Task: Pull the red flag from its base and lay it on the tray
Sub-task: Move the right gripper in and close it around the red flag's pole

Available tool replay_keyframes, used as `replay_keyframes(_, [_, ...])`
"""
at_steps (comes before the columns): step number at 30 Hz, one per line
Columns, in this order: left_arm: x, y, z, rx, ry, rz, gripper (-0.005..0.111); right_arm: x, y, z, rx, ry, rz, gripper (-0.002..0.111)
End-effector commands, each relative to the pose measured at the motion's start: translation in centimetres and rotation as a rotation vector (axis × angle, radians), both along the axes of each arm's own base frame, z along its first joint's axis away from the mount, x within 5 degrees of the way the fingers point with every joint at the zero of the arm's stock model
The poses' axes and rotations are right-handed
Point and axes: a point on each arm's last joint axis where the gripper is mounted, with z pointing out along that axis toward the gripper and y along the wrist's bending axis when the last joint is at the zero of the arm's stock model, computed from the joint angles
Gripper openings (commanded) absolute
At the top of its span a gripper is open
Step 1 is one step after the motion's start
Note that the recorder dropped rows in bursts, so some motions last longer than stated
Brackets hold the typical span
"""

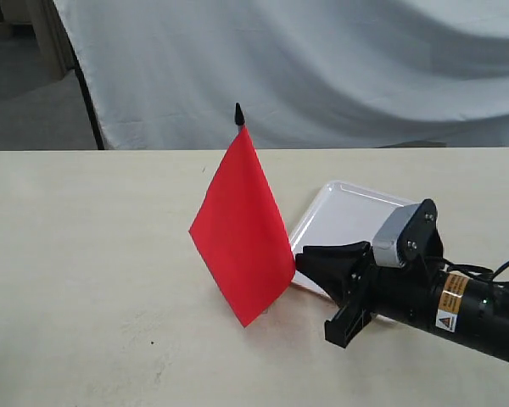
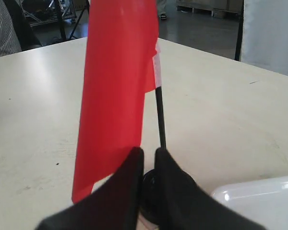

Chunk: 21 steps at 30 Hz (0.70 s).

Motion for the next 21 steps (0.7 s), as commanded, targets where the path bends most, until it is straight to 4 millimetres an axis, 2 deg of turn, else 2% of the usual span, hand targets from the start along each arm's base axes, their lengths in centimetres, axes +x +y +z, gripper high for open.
replay_keyframes(1, [0.0,0.0,0.0,-0.008,-0.003,-0.003,0.001,0.2,0.0,0.1,0.004,-0.004,-0.008,0.069])
replay_keyframes(2, [0.0,0.0,0.0,-0.008,-0.003,-0.003,0.001,0.1,0.0,0.1,0.003,-0.004,-0.004,0.099])
replay_keyframes(3, [0.0,0.0,0.0,-0.008,-0.003,-0.003,0.001,0.1,0.0,0.0,-0.001,-0.008,0.003,0.104])
replay_keyframes(8, [0.0,0.0,0.0,-0.008,-0.003,-0.003,0.001,-0.5,0.4,0.1,-0.002,-0.017,0.077,0.104])
replay_keyframes(12, [0.0,0.0,0.0,-0.008,-0.003,-0.003,0.001,-0.2,0.7,0.3,0.005,-0.043,0.062,0.104])
replay_keyframes(14, [0.0,0.0,0.0,-0.008,-0.003,-0.003,0.001,0.5,1.4,0.3,-0.006,-0.049,0.029,0.104])
replay_keyframes(21, [0.0,0.0,0.0,-0.008,-0.003,-0.003,0.001,4.1,5.7,-1.0,-0.021,-0.064,0.055,0.104])
